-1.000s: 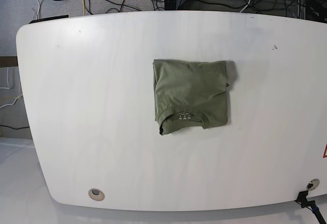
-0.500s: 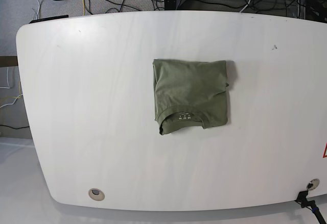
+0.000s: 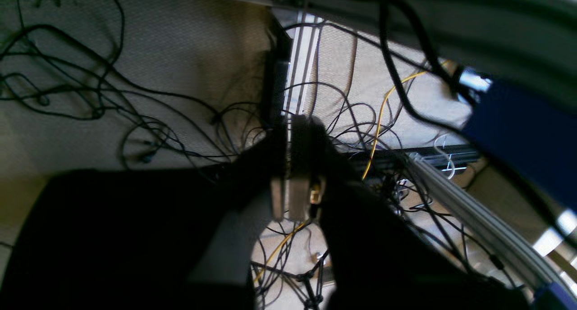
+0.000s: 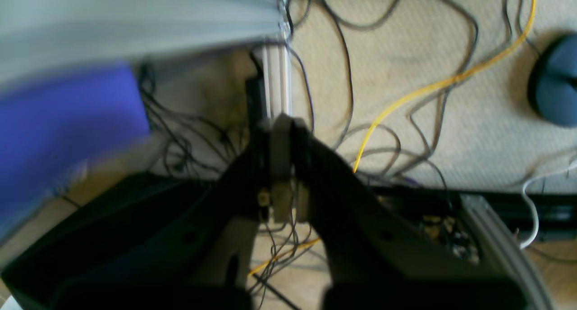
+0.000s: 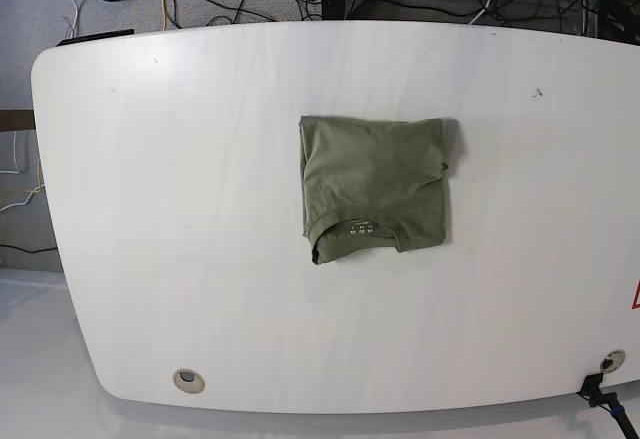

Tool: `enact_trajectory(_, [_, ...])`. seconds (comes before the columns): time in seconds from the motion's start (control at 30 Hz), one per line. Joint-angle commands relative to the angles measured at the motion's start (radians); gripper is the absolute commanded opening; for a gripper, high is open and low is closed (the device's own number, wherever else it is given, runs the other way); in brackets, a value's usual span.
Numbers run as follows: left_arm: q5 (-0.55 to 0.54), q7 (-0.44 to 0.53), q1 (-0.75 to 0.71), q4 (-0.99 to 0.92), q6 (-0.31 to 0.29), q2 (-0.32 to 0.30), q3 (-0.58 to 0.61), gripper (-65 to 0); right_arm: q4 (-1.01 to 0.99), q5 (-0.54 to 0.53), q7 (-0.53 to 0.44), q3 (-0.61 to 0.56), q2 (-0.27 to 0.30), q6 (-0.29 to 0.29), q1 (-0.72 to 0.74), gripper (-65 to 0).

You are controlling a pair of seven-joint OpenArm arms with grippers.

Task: Fold the T-shirt properly

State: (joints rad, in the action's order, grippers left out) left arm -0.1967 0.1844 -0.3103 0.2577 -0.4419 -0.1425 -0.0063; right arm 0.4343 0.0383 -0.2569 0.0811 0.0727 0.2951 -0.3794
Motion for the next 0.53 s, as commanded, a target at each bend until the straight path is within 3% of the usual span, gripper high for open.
enact_trajectory(0.0, [-0.002, 0.011, 0.043, -0.053, 0.028, -0.007, 0.001, -65.0, -0.044, -0.002, -0.008, 0.001, 0.006, 0.008, 0.033, -65.0])
enact_trajectory(0.1, [-0.001, 0.010, 0.105, -0.094, 0.134, -0.007, 0.001, -65.0, -0.111, -0.002, -0.008, 0.001, 0.006, 0.008, 0.105, -65.0])
enact_trajectory(0.23, [0.049, 0.010, 0.164, -0.151, 0.139, 0.008, 0.001, -65.0, -0.150, -0.001, -0.008, 0.001, 0.006, 0.008, 0.162, -65.0])
enact_trajectory(0.5, [0.049, 0.010, 0.176, -0.176, 0.139, 0.031, -0.004, -65.0, -0.148, -0.001, -0.008, 0.001, 0.005, 0.008, 0.173, -65.0])
